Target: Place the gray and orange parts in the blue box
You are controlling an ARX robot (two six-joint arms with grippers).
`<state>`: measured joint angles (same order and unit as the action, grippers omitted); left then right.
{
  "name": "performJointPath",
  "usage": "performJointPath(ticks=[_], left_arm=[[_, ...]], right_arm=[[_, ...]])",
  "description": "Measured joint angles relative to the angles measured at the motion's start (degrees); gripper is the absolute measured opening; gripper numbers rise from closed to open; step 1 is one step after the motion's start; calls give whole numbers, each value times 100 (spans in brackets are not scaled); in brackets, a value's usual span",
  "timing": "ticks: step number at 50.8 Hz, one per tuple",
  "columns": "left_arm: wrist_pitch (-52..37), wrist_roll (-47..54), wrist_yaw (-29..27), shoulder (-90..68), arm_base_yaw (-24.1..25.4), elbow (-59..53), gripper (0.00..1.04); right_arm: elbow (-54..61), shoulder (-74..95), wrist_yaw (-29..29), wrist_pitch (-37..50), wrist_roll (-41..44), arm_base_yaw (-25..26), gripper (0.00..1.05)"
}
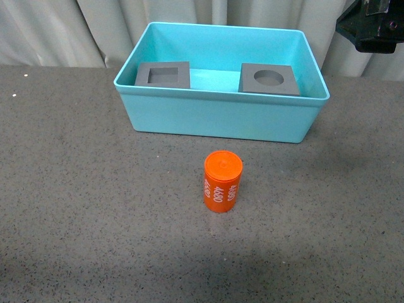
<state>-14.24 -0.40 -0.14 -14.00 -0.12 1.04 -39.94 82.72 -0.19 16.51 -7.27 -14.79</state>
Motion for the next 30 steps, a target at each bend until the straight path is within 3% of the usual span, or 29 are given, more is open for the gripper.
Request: performJointPath(ticks=[11, 16, 25, 28, 30], left_arm=[[398, 0, 0, 393, 0, 0, 4], [1353, 11, 13, 1191, 0, 0, 4], [1412, 9, 11, 1368, 0, 0, 4], [1412, 11, 13, 1368, 0, 0, 16], [1412, 11, 13, 1368, 0, 0, 25]], right_arm=[[0, 0, 0, 0, 0, 0, 95], [0, 0, 0, 0, 0, 0, 95], [0, 0, 2, 0, 0, 0, 95], [0, 0, -4, 2, 0, 0, 95], [131, 31, -514, 525, 374, -87, 95]])
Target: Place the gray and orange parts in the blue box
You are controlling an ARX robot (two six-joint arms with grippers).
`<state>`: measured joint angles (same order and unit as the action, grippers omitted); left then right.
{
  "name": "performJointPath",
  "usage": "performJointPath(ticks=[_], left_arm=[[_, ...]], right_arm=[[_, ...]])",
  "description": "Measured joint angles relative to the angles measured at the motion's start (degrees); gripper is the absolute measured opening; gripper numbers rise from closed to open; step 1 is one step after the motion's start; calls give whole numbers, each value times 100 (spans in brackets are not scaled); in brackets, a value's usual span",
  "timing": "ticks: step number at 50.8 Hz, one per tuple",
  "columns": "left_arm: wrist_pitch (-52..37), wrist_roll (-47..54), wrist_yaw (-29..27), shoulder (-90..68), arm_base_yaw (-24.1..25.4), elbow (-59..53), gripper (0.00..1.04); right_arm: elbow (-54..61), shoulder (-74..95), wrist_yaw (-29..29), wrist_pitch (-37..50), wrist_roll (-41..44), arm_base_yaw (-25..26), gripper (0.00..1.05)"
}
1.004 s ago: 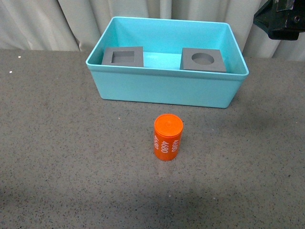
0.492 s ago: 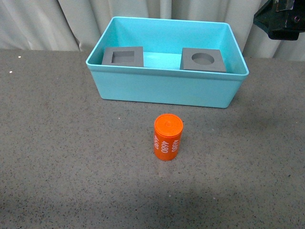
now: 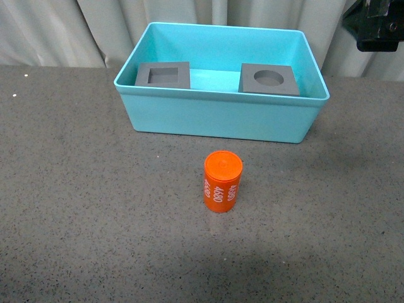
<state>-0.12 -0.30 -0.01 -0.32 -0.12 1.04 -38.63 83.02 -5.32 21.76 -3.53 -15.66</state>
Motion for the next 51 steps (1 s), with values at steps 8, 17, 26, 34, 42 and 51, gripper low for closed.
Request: performJointPath(ticks=[8, 17, 26, 34, 42, 51], left_arm=[[4, 2, 0, 4, 0, 0, 52], [7, 7, 0, 7, 0, 0, 97], [9, 7, -2, 9, 0, 0, 98], [9, 7, 0, 9, 0, 0, 98], [9, 7, 0, 9, 0, 0, 98], [9, 7, 0, 9, 0, 0, 98]], right_arm=[[-319, 339, 52, -85, 1147, -275, 95], [-1963, 1652, 1751, -3001, 1781, -887, 95], [-2531, 2236, 1836, -3783, 1996, -1054, 95], [-2734, 2581, 1849, -3967, 2004, -1200, 95], [-2863, 2887, 1840, -4048, 2002, -1335, 95], [-3027, 3309, 1744, -4166, 1976, -1469, 95]])
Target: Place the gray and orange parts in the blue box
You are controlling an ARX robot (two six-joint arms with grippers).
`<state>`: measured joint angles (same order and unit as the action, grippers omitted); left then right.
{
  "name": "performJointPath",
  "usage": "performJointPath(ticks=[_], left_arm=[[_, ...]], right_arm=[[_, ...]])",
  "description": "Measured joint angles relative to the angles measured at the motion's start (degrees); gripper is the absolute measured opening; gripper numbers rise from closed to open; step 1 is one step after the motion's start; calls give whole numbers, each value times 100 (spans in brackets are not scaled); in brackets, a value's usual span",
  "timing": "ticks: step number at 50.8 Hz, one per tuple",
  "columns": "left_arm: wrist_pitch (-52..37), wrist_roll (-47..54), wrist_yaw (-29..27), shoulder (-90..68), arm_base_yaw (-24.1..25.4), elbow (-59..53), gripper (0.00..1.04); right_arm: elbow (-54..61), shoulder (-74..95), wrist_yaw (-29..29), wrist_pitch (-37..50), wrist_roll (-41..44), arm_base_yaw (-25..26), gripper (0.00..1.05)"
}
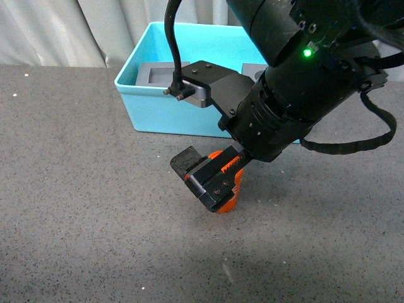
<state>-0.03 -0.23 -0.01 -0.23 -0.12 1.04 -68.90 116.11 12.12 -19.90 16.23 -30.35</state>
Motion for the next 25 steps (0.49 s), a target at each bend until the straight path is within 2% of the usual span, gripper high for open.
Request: performJointPath(ticks=[12, 25], left_arm=[[0, 0, -2, 0, 0, 0, 98], [0, 0, -2, 0, 0, 0, 98]], right_arm=[[-254, 470, -116, -48, -94, -74, 94], [-352, 584, -328, -153, -144, -103, 52]])
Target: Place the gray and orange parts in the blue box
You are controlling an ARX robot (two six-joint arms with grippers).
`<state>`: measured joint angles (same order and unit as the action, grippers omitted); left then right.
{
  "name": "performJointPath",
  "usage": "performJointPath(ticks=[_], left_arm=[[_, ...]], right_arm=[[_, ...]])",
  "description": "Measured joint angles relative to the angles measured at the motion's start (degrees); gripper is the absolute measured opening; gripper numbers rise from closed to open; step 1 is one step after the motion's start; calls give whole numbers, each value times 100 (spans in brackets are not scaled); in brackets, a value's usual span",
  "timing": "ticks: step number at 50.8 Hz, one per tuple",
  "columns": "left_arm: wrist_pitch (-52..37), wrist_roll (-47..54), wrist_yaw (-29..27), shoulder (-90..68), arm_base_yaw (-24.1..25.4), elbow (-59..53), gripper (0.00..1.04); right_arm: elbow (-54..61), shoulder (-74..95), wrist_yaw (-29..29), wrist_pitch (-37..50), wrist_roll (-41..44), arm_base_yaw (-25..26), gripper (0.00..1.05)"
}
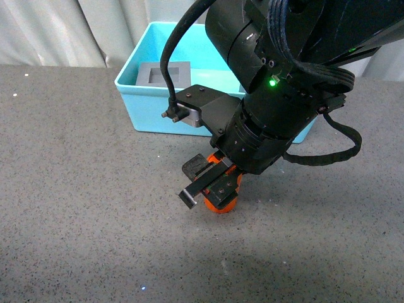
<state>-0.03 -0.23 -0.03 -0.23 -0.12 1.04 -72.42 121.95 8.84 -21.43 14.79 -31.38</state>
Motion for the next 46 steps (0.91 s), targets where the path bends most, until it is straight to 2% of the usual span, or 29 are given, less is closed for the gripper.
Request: performJointPath(ticks=[1, 3, 12, 21, 32, 46], left_arm=[[0, 0, 0, 0, 0, 0, 98], [0, 0, 0, 0, 0, 0, 98], [0, 0, 0, 0, 0, 0, 98], [0, 0, 0, 0, 0, 0, 98], [0, 0, 2, 0, 0, 0, 98], [0, 0, 0, 0, 0, 0, 98]], right_arm=[[0, -2, -17, 2, 0, 0, 48], [0, -7, -35, 4, 0, 2, 45], [13, -284, 46, 42, -57, 136, 45], [-118, -1051, 361, 79, -151, 437, 45], [-1200, -1272, 343, -13, -216, 833, 45], [-3010, 374, 280, -669, -214, 938, 44]])
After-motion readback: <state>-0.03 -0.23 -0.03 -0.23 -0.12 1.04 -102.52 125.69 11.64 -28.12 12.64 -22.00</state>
